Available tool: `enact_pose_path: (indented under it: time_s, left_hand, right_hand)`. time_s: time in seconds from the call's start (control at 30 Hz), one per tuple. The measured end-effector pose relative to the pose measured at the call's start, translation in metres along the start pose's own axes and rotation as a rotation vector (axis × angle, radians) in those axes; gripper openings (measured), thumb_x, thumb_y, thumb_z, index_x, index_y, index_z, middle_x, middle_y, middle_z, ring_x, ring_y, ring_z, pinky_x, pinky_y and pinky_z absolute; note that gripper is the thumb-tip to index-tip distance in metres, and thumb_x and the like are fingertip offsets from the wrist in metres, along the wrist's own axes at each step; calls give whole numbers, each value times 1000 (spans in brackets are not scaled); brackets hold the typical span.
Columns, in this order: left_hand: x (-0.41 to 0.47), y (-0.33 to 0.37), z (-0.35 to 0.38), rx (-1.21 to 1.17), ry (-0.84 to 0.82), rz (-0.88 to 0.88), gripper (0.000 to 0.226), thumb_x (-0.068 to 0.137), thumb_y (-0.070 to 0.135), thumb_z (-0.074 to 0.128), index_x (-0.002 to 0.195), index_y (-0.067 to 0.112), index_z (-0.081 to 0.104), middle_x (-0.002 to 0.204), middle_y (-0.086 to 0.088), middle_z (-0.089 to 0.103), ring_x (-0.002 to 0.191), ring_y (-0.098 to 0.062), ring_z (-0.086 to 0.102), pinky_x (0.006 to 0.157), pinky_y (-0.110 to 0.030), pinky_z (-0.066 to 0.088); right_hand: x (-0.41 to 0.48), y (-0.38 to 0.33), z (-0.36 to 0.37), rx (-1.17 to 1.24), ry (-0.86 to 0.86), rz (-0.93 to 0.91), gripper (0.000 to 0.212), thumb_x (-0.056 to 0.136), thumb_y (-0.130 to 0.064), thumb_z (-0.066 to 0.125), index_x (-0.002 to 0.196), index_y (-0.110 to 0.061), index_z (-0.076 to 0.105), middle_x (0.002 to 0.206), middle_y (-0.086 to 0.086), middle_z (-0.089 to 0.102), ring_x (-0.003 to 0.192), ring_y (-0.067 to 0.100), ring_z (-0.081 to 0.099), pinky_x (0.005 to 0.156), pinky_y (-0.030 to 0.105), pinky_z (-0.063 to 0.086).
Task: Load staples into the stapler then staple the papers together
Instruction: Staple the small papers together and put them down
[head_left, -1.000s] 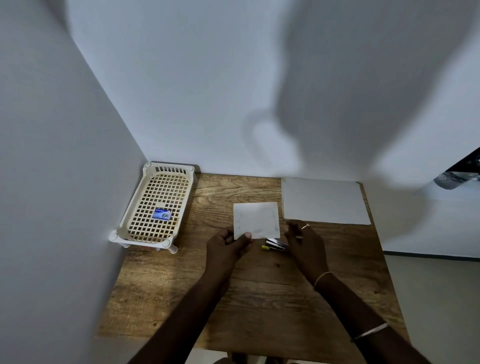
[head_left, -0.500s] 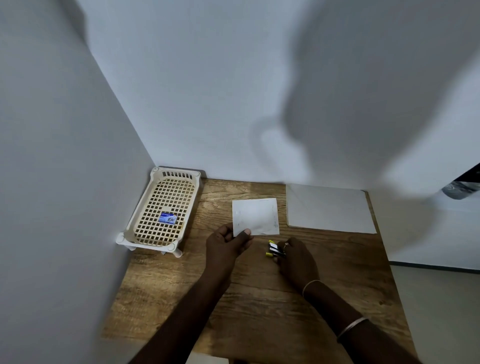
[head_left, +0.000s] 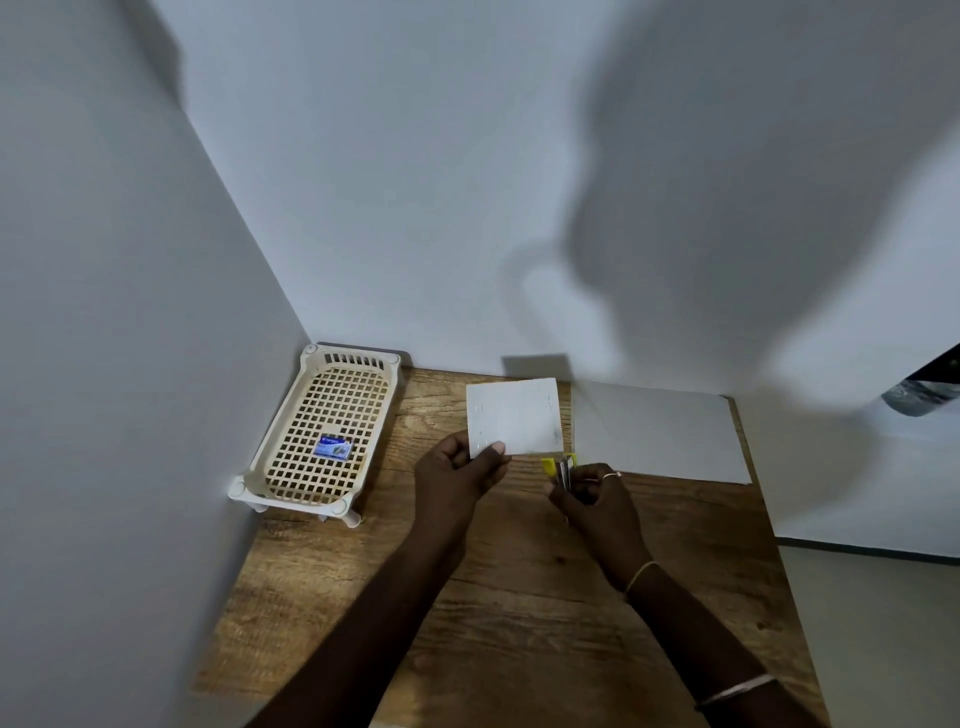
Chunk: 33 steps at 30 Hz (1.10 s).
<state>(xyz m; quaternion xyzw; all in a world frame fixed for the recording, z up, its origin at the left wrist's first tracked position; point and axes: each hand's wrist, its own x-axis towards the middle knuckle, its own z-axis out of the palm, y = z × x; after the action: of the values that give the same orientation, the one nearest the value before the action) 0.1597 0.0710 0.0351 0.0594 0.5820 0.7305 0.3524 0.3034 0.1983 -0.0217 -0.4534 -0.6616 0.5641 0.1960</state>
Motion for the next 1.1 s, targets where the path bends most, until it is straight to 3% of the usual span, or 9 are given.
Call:
enact_pose_path:
  time_s: [0.13, 0.27, 0.37, 0.43, 0.5, 0.57, 0.67, 0.87, 1.1]
  left_hand:
    - [9, 29, 18, -19, -7, 58, 25, 85, 8, 79, 109, 6, 74, 101, -14, 79, 97, -29, 77, 78, -29, 61]
    - [13, 66, 38, -37, -62, 117, 8, 85, 7, 80, 88, 13, 76, 83, -6, 76, 91, -25, 76, 79, -28, 60]
    - [14, 90, 52, -24, -100, 196, 26, 86, 4, 78, 70, 24, 74, 68, 6, 71, 86, -21, 76, 83, -32, 61]
    - [14, 98, 58, -45, -107, 220, 11, 86, 3, 77, 85, 14, 77, 72, 4, 74, 85, -22, 77, 85, -35, 62]
    - [12, 105, 64, -72, -81, 234, 18, 86, 2, 77, 103, -1, 73, 76, -1, 76, 87, -26, 77, 82, -34, 62]
    - [11, 108, 67, -70, -72, 233, 21, 86, 2, 77, 106, -3, 72, 76, -2, 76, 88, -27, 77, 80, -32, 62]
    - [6, 108, 70, -75, -72, 224, 20, 86, 1, 76, 106, -3, 73, 80, -6, 77, 86, -26, 76, 80, -31, 63]
    - [-1, 97, 70, -80, -55, 189, 19, 86, 0, 76, 103, -6, 72, 89, -18, 76, 83, -25, 77, 74, -29, 62]
    - [-5, 79, 64, -35, -6, 173, 12, 83, 1, 78, 94, 2, 75, 81, -13, 78, 71, -21, 76, 66, -29, 60]
  right_hand:
    - [-5, -39, -9, 322, -60, 1, 29, 85, -18, 80, 110, -13, 68, 91, 13, 77, 77, 24, 76, 66, 31, 62]
    - [-10, -79, -17, 413, -81, -53, 22, 84, -15, 80, 102, -6, 70, 86, 21, 73, 67, 26, 73, 59, 29, 60]
    - [-13, -100, -21, 398, -90, -113, 23, 88, -16, 77, 103, -7, 61, 86, 17, 69, 62, 25, 70, 52, 30, 56]
    - [-15, -110, -22, 340, -90, -158, 23, 93, -19, 71, 104, -7, 54, 90, 21, 68, 58, 19, 64, 49, 28, 51]
    - [-17, -121, -23, 304, -96, -183, 22, 98, -28, 64, 105, -9, 54, 91, 21, 67, 59, 14, 58, 50, 27, 49]
    - [-20, -133, -23, 360, -126, -145, 27, 104, -38, 51, 109, -11, 56, 93, 16, 69, 65, 14, 56, 54, 27, 49]
    - [-27, -147, -23, 403, -174, -146, 31, 109, -33, 36, 116, -10, 56, 98, 12, 72, 69, 17, 57, 56, 26, 50]
    - [-37, -156, -16, 378, -152, -218, 24, 106, -22, 45, 122, -5, 45, 100, 13, 74, 65, 13, 61, 56, 25, 52]
    - [-43, -149, -9, 461, -118, -119, 33, 102, -28, 52, 127, -6, 47, 97, 12, 76, 69, 18, 64, 59, 27, 55]
